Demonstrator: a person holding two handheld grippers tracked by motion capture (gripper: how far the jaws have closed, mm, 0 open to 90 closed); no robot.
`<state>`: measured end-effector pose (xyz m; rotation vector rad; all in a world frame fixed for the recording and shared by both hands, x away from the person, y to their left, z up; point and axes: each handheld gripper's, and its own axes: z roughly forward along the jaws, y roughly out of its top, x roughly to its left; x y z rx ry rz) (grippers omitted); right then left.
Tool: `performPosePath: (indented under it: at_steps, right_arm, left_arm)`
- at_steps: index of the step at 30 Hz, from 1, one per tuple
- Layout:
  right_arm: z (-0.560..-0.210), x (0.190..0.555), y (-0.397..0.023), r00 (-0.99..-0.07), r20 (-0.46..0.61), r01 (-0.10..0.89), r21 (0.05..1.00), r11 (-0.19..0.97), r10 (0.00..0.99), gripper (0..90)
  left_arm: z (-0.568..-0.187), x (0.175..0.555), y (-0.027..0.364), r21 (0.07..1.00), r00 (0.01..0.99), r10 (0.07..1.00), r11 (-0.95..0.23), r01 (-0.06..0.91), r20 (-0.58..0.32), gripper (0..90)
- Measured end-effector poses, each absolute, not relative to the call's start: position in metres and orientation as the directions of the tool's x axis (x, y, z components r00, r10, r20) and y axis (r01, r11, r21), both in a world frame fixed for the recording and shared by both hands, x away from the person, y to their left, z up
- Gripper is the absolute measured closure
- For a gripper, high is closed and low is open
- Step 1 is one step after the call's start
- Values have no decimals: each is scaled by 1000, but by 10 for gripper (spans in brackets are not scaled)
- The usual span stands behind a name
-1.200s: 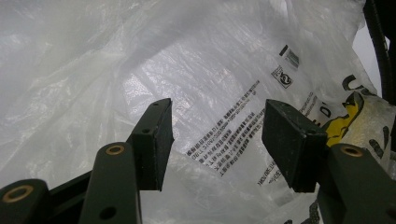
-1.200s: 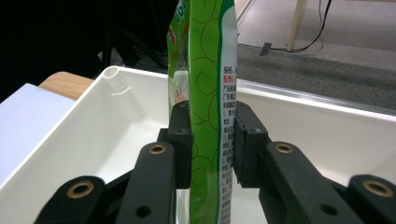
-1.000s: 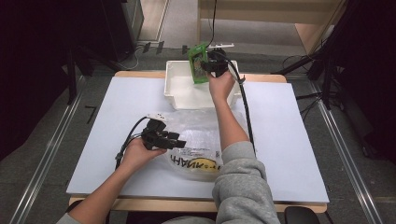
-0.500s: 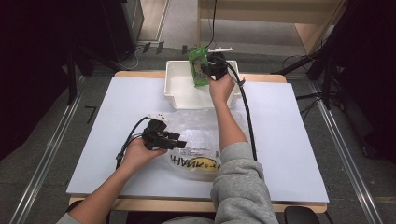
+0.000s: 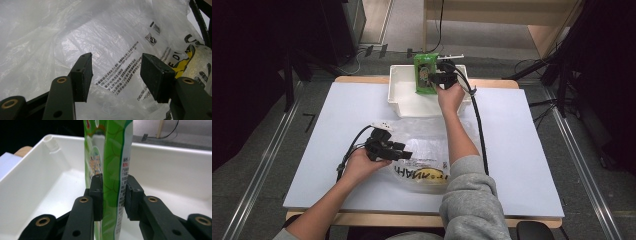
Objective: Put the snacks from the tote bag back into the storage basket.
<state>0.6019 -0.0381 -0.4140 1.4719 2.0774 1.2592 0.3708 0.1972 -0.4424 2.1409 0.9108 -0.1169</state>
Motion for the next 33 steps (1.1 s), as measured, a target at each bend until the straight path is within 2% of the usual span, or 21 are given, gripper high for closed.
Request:
performPosePath:
  at_steps: [5, 17, 24, 33]
  right_arm:
    - [-421, 602, -33, -436, 211, 619, 776, 121, 875, 738]
    - [-428, 613, -34, -418, 233, 636, 765, 100, 878, 731]
    - [-431, 616, -37, -394, 253, 658, 749, 79, 884, 683]
    - [-432, 619, -42, -361, 224, 663, 745, 80, 905, 623]
  left_arm:
    - [-442, 371, 197, 635, 737, 569, -427, 644, -365, 444]
    - [-443, 372, 199, 633, 736, 568, -426, 647, -369, 444]
    - [-444, 372, 199, 630, 733, 570, -425, 650, -372, 444]
    - [-444, 371, 198, 630, 731, 571, -423, 652, -374, 444]
